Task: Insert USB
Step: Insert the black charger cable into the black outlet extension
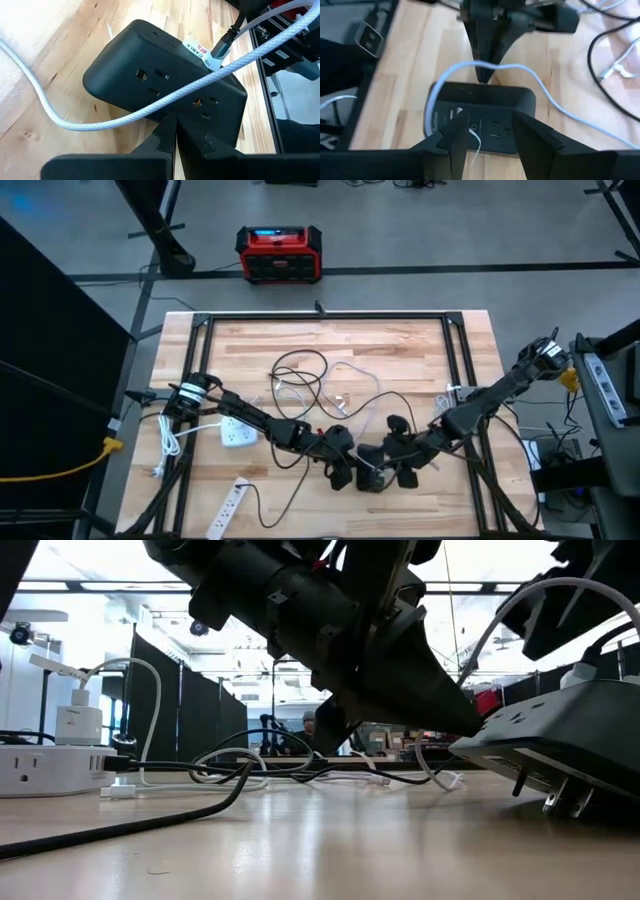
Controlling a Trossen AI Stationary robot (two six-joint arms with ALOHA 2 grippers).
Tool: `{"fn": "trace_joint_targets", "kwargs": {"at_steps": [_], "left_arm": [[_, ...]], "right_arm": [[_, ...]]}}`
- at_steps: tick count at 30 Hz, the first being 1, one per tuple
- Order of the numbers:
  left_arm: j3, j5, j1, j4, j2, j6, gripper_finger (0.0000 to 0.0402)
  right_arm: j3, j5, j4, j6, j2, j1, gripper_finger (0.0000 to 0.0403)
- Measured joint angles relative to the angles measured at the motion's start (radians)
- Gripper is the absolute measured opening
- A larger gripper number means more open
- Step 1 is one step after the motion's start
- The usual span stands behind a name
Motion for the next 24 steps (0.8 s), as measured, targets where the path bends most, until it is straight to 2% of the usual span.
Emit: {"fn": "trace_joint_targets", "kwargs": {"at_steps": [7,13,18,24], "left_arm": [[-0.001,0.000,0.000,-0.006,0.000,0.000,0.0000],[-0.002,0.000,0.000,-0.006,0.000,0.000,0.0000],[-0.003,0.000,0.000,-0.008,0.000,0.000,0.0000],[-0.003,0.001,0.000,-0.010,0.000,0.000,0.0000]], "right_arm": [[0.002,-0.049,-0.044,-0.003,-0.090,0.000,0.0120],[0.003,-0.132,-0.042,-0.013,-0.014,-0.001,0.0113],[0.003,-0.140,-0.026,-0.024,0.055,-0.001,0.0121],[0.003,-0.140,0.016,-0.028,0.062,0.000,0.0110]]}}
